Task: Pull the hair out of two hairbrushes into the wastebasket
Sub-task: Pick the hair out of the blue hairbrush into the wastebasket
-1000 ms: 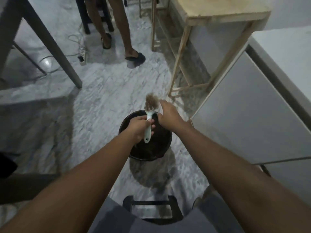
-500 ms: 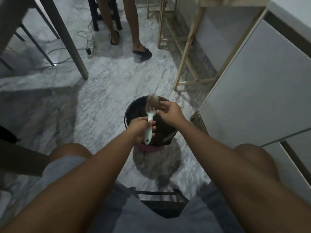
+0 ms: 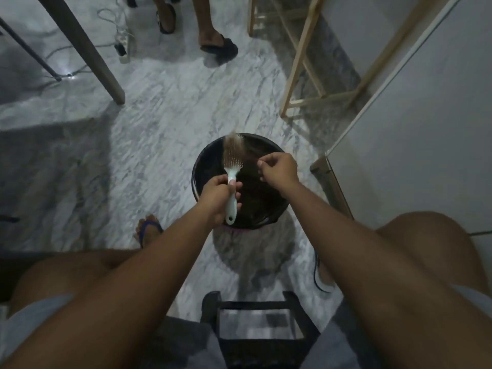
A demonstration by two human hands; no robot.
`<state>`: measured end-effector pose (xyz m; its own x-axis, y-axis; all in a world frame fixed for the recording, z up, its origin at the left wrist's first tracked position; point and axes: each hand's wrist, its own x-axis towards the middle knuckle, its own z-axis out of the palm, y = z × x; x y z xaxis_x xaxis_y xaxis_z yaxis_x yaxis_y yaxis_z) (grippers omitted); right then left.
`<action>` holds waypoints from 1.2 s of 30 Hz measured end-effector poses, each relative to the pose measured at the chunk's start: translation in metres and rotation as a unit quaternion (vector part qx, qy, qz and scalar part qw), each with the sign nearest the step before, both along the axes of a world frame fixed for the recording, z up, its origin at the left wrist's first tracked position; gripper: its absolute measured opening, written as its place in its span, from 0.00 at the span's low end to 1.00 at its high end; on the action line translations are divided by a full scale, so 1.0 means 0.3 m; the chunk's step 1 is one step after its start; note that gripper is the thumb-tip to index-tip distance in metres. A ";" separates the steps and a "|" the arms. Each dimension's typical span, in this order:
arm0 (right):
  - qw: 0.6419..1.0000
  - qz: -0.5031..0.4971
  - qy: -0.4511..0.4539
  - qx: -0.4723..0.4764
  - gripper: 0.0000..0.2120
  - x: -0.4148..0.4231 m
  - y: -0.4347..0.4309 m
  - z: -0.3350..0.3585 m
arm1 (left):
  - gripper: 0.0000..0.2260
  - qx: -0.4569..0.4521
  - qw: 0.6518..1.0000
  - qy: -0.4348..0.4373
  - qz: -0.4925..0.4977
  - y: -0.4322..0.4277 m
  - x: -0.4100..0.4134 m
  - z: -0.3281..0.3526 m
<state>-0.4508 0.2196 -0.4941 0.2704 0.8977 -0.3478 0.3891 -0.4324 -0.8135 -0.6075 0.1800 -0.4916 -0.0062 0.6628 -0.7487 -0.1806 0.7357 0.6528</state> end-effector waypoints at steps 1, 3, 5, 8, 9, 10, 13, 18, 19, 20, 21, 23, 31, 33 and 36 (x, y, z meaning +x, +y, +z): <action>1.000 -0.022 0.005 -0.001 0.04 0.001 0.005 -0.036 | 0.12 -0.015 1.000 -0.003 0.007 0.002 0.010 -0.039; 0.998 -0.066 0.002 0.022 0.07 0.003 0.009 -0.109 | 0.15 -0.052 0.998 -0.007 0.021 0.000 0.034 -0.114; 0.994 -0.103 0.006 0.046 0.05 -0.003 0.002 -0.167 | 0.15 -0.077 0.996 -0.005 0.048 0.001 0.059 -0.175; 0.982 -0.169 0.013 0.087 0.04 -0.012 -0.022 -0.201 | 0.11 -0.096 0.992 -0.013 0.081 0.012 0.085 -0.216; 0.971 -0.215 0.031 0.104 0.04 -0.005 -0.025 -0.204 | 0.10 -0.109 0.989 -0.021 0.100 0.020 0.084 -0.230; 0.957 -0.262 0.049 0.118 0.03 0.009 -0.023 -0.206 | 0.10 -0.124 0.984 -0.027 0.123 0.029 0.076 -0.245; 0.954 -0.279 0.073 0.079 0.03 0.063 0.002 -0.241 | 0.11 -0.124 0.979 -0.042 0.155 0.047 0.023 -0.283; 0.990 0.038 -0.045 -0.125 0.30 0.053 0.035 -0.248 | 0.15 -0.063 0.995 -0.063 0.050 0.037 -0.027 -0.271; 0.993 0.045 -0.018 -0.108 0.31 0.033 0.042 -0.230 | 0.15 -0.056 0.996 -0.067 0.036 0.037 -0.031 -0.262; 0.996 0.035 0.023 -0.085 0.31 0.016 0.051 -0.219 | 0.14 -0.051 0.996 -0.070 0.027 0.039 -0.032 -0.253; 0.995 0.022 0.068 -0.067 0.30 -0.001 0.063 -0.215 | 0.12 -0.046 0.996 -0.071 0.018 0.041 -0.034 -0.246; 0.989 0.031 0.134 -0.055 0.28 -0.029 0.078 -0.225 | 0.10 -0.037 0.997 -0.070 -0.006 0.045 -0.037 -0.242; 0.997 -0.023 0.008 0.072 0.12 -0.009 0.109 -0.270 | 0.07 0.002 0.999 -0.041 0.007 0.050 -0.040 -0.262; 0.993 -0.056 -0.039 0.101 0.14 0.001 0.112 -0.269 | 0.08 0.002 0.999 -0.038 0.018 0.042 -0.032 -0.275; 0.977 -0.124 -0.041 0.167 0.14 -0.014 0.105 -0.251 | 0.10 -0.006 0.999 -0.033 0.025 0.032 -0.015 -0.287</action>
<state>-0.4550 0.2510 -0.5694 0.5083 0.8610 -0.0146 0.3765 -0.2375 -0.8954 -0.6120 0.1895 -0.5776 0.0098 0.6532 -0.7571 -0.2595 0.7329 0.6290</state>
